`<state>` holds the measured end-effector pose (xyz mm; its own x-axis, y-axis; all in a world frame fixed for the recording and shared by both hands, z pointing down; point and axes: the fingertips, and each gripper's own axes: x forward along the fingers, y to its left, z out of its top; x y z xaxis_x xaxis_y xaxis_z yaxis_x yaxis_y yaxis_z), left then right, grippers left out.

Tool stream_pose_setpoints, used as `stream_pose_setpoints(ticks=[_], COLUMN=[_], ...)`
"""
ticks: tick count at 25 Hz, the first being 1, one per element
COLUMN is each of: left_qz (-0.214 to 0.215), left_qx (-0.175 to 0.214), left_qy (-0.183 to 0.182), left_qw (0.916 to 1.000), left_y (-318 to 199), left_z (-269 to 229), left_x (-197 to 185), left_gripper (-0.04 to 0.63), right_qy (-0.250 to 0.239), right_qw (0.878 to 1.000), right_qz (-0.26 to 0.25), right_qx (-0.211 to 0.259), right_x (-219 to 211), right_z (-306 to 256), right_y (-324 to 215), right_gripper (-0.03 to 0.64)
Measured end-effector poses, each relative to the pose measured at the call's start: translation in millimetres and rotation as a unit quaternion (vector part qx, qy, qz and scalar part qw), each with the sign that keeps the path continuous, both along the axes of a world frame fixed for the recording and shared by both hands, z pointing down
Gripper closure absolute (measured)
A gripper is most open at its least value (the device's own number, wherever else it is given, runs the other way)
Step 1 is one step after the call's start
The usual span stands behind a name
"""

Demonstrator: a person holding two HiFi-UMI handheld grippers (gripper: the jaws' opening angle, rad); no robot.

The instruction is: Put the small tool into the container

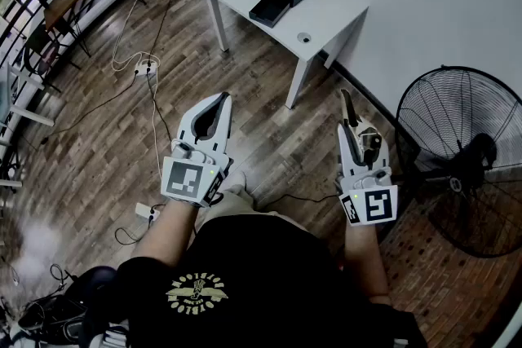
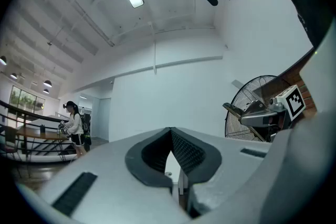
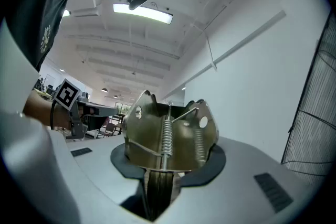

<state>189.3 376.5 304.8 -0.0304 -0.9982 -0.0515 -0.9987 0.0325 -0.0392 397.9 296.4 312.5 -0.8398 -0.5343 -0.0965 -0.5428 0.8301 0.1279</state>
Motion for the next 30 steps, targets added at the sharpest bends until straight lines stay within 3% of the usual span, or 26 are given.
stream_pose_setpoints(ticks=[8, 16, 30], left_qz=[0.004, 0.0, -0.003], left_qx=[0.036, 0.041, 0.032], left_qy=[-0.074, -0.1, -0.086], left_qw=[0.9966, 0.9941, 0.9958], left_y=[11.1, 9.5, -53.5], left_z=[-16.4, -9.3, 2.8], left_x=[26.2, 23.8, -47.0], left_gripper=[0.589, 0.589, 0.589], right_qy=[-0.012, -0.005, 0.012], right_qw=[1.0, 1.0, 1.0], right_qz=[-0.004, -0.001, 0.001], right_qx=[-0.01, -0.001, -0.02], right_x=[9.7, 2.2, -55.3], right_z=[2.1, 6.4, 21.7], right_y=[5.7, 0.0, -52.9], right_gripper=[0.494, 0.494, 0.495])
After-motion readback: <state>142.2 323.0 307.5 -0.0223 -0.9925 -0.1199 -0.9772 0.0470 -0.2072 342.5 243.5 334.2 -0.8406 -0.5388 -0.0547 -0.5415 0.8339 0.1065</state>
